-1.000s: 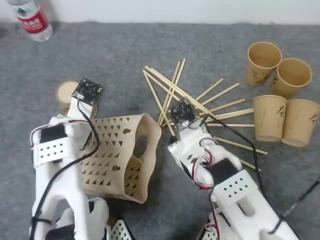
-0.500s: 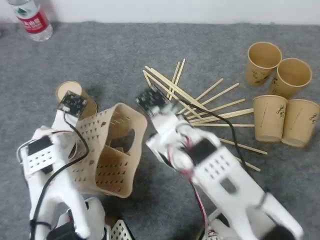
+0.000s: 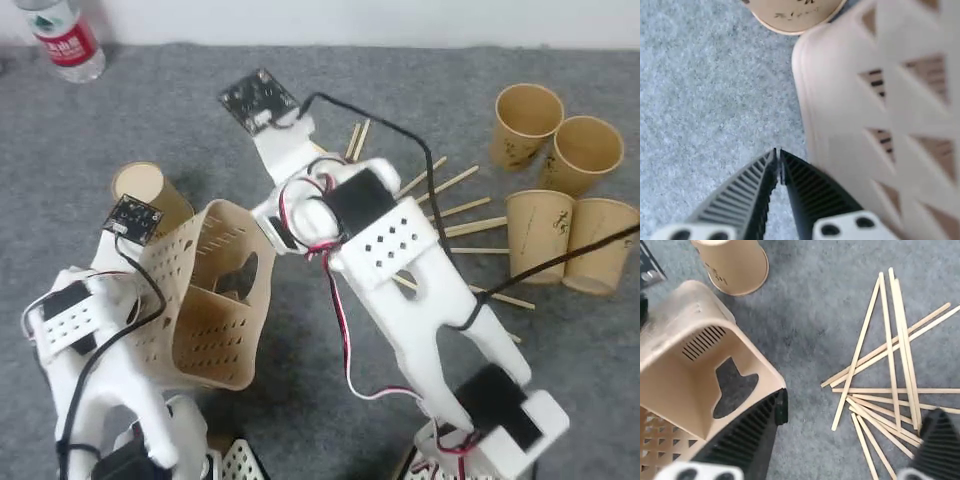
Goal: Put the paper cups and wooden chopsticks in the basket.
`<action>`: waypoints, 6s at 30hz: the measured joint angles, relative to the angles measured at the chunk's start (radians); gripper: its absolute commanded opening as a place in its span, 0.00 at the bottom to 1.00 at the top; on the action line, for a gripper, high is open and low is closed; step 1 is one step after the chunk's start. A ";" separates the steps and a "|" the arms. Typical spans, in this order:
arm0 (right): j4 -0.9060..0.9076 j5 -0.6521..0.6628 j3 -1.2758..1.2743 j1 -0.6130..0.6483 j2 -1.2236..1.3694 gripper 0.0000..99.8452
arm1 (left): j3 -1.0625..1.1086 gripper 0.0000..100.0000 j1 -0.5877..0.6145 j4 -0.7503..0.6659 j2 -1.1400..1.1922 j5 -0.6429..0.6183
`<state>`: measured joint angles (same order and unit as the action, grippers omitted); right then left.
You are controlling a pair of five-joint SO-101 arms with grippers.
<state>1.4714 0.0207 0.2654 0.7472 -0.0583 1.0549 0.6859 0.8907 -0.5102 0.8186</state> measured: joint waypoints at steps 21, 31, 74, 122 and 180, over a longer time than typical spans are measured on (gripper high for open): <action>-0.014 -0.005 0.072 0.037 0.226 0.44 | 0.000 0.01 0.002 -0.005 0.000 0.002; -0.005 -0.005 0.071 0.074 0.206 0.44 | 0.051 0.01 0.003 -0.081 -0.012 0.002; -0.130 0.092 -0.058 0.149 0.233 0.01 | 0.071 0.01 0.002 -0.097 0.000 -0.003; 0.284 0.006 0.293 0.008 0.381 0.01 | -0.121 0.01 -0.153 -0.311 0.003 -1.990; -0.044 0.003 -0.456 -0.534 -0.281 0.33 | -0.405 0.19 -0.153 -0.367 0.012 -0.743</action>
<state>1.4270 0.0238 -0.1903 0.2133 -0.3391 0.6498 0.5324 0.5240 -0.4979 0.0760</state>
